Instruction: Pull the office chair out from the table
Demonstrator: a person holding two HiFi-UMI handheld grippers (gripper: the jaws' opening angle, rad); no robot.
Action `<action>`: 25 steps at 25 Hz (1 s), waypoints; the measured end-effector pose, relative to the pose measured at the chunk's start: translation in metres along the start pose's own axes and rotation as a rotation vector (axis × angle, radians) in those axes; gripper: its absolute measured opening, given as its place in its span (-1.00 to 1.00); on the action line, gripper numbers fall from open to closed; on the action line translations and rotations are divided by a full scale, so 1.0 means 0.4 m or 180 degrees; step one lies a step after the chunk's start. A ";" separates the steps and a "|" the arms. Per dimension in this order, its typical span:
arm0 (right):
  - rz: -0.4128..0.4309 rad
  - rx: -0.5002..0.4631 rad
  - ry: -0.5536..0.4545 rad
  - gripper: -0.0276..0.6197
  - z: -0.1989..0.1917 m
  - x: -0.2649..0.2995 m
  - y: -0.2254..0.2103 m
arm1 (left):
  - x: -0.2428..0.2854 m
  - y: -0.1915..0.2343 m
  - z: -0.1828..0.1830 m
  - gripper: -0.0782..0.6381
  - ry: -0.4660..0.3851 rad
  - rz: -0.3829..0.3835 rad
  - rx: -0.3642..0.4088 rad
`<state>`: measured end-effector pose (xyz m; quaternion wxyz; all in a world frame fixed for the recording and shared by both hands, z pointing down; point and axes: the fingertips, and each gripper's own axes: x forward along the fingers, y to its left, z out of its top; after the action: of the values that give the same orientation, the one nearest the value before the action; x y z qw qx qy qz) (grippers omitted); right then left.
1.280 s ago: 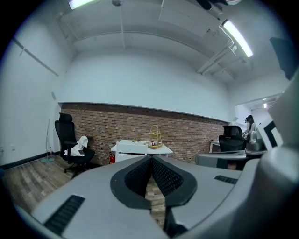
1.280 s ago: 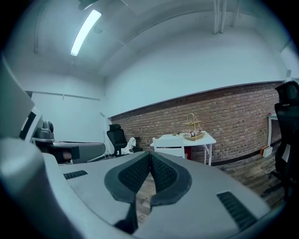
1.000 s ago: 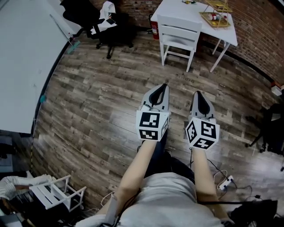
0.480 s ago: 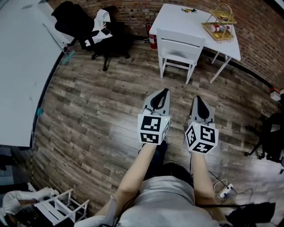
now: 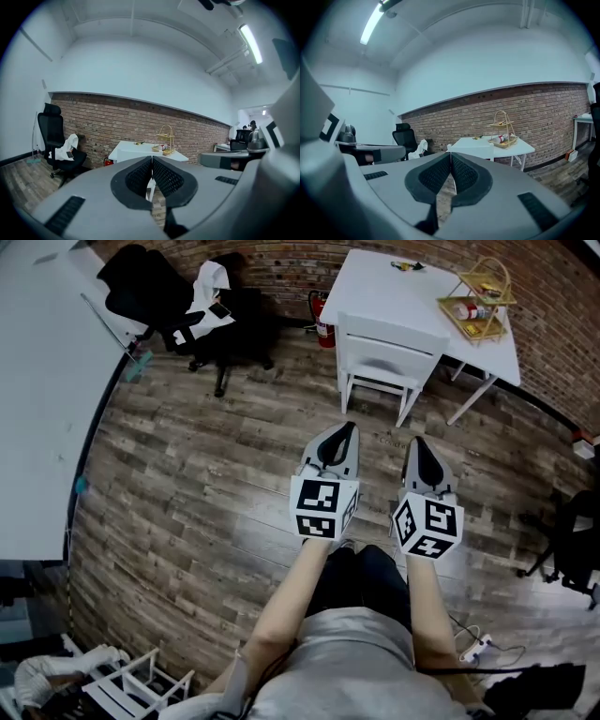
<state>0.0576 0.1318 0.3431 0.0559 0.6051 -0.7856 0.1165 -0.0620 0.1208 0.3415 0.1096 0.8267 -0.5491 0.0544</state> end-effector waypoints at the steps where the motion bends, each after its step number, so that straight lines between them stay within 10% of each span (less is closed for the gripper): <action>1: -0.0006 -0.0006 0.0011 -0.87 0.001 0.013 -0.001 | 0.010 0.010 0.000 -0.74 0.0006 0.0002 -0.0020; 25: 0.0159 -0.0070 0.0102 -0.87 0.100 0.413 -0.184 | 0.439 0.096 0.079 -0.74 0.0083 0.0138 -0.0059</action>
<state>0.0875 -0.0508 0.3509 0.0722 0.5826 -0.8007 0.1189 -0.0296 -0.0585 0.3525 0.1232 0.8128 -0.5659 0.0625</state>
